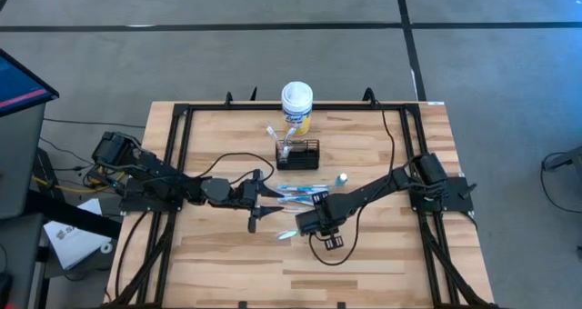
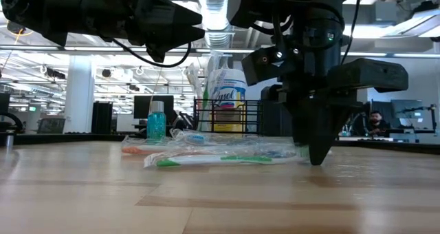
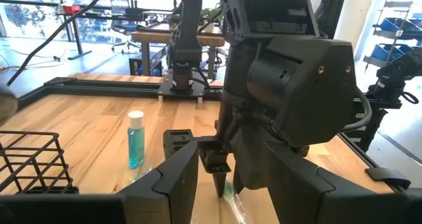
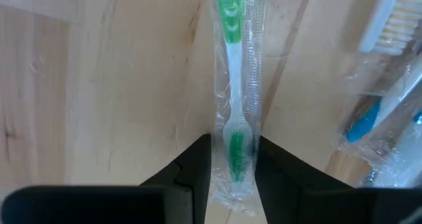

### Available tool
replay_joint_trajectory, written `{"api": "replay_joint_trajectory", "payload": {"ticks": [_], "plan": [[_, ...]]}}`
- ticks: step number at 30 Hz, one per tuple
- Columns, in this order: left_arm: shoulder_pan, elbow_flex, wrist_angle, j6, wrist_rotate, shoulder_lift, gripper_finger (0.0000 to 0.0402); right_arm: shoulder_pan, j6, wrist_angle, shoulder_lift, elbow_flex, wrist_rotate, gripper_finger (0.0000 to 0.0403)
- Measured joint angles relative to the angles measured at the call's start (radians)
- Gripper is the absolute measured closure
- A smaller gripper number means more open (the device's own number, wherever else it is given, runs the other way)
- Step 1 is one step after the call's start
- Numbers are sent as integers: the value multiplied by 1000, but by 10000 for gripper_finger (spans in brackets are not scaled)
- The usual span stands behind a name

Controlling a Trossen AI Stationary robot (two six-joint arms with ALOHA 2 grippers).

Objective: Pick & Place toothbrushing station
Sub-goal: Put the green toothbrush into the black wire organizer

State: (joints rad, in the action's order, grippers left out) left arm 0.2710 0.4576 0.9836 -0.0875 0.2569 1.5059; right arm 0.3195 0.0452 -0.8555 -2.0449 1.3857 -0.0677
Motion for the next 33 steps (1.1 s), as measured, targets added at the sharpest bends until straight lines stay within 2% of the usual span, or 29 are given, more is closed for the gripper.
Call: {"api": "replay_joint_trajectory", "payload": {"ticks": [11,23,33], "plan": [[0,0,0,-3,0,0,243,2,0,2,-1,1,0,373],[0,0,2,-34,0,0,243,7,0,-17,-1,8,-13,374],[-2,0,6,-147,0,0,243,53,-1,-169,-2,129,-166,374]]}}
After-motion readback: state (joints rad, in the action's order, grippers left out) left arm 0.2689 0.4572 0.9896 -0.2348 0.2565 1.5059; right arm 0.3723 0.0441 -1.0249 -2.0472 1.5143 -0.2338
